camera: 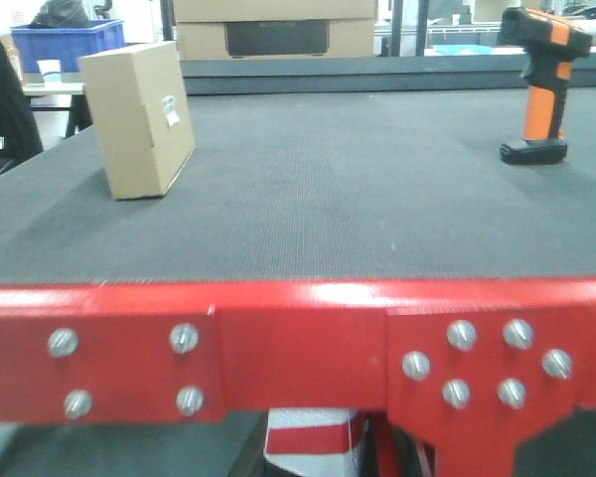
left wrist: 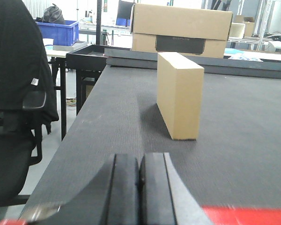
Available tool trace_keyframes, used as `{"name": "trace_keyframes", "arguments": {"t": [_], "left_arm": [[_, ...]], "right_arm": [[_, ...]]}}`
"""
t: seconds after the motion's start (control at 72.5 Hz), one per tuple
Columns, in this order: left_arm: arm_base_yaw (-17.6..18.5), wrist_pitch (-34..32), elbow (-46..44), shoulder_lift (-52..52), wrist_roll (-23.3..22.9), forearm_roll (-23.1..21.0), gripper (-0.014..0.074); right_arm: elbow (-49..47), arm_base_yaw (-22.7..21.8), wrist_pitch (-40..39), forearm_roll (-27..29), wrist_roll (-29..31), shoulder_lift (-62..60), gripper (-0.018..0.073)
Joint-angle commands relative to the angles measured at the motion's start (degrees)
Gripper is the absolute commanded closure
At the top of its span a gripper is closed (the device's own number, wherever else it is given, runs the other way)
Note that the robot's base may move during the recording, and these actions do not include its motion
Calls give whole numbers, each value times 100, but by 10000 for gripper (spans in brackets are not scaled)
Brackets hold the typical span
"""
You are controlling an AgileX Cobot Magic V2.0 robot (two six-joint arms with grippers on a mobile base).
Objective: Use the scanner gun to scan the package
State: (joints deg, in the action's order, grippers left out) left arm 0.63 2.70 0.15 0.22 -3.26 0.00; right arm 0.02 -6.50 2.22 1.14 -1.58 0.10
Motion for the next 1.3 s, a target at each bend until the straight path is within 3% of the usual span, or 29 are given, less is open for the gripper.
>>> {"name": "trace_keyframes", "arguments": {"t": [0.0, 1.282], "left_arm": [[42, -68, -15, -22, -1, 39, 708], [31, -68, -15, -22, -1, 39, 708]], "right_arm": [[-2, -14, -95, -47, 17, -10, 727], [-2, -14, -95, -47, 17, -10, 727]]}}
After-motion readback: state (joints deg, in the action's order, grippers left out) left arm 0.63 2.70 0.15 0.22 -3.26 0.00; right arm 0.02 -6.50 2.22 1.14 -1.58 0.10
